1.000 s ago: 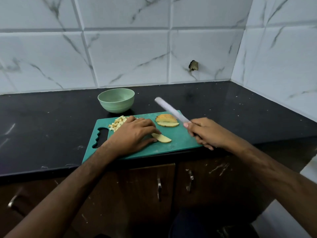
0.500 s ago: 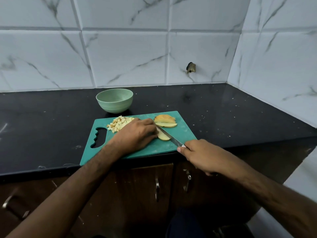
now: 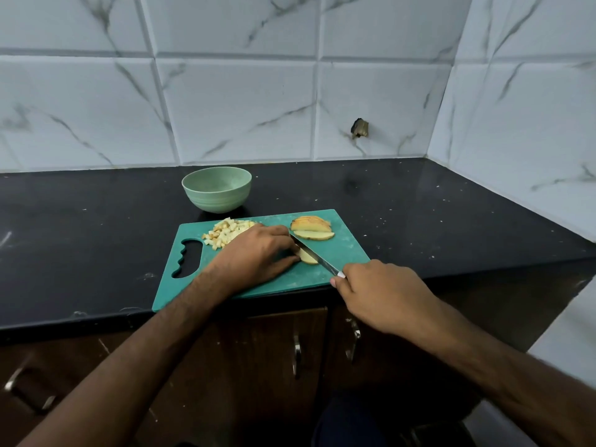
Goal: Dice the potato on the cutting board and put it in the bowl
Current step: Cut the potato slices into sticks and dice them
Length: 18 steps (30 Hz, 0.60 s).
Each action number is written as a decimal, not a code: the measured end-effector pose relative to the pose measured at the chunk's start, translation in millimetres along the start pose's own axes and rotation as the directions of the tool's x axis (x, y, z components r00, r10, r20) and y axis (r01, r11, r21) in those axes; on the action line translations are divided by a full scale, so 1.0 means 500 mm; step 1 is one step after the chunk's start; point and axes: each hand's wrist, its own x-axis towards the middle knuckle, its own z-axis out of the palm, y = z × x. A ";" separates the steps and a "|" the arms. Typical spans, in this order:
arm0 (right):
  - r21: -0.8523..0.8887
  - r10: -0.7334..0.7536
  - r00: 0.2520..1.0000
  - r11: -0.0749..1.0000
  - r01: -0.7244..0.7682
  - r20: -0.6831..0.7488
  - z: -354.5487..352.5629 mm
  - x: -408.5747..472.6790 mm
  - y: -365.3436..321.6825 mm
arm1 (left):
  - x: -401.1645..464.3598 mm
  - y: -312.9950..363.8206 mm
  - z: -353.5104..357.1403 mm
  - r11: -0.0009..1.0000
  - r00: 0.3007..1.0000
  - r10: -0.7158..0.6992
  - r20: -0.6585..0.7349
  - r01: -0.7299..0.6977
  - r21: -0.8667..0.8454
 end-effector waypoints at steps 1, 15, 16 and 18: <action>-0.016 -0.008 1.000 1.000 0.008 -0.008 -0.001 -0.004 -0.005 | 0.000 0.000 0.000 1.000 1.000 -0.001 -0.002 0.001 -0.003; -0.024 -0.044 0.997 0.999 0.046 0.062 -0.010 0.020 -0.010 | -0.002 0.001 -0.003 1.000 1.000 -0.005 0.026 0.005 0.002; -0.006 -0.042 0.995 0.999 0.043 0.085 -0.016 0.026 -0.010 | -0.001 0.000 -0.003 1.000 1.000 -0.009 0.026 0.009 0.006; 0.027 -0.043 0.990 0.999 0.040 0.134 -0.026 0.040 -0.011 | 0.000 0.000 -0.003 1.000 0.999 -0.012 0.031 0.012 0.029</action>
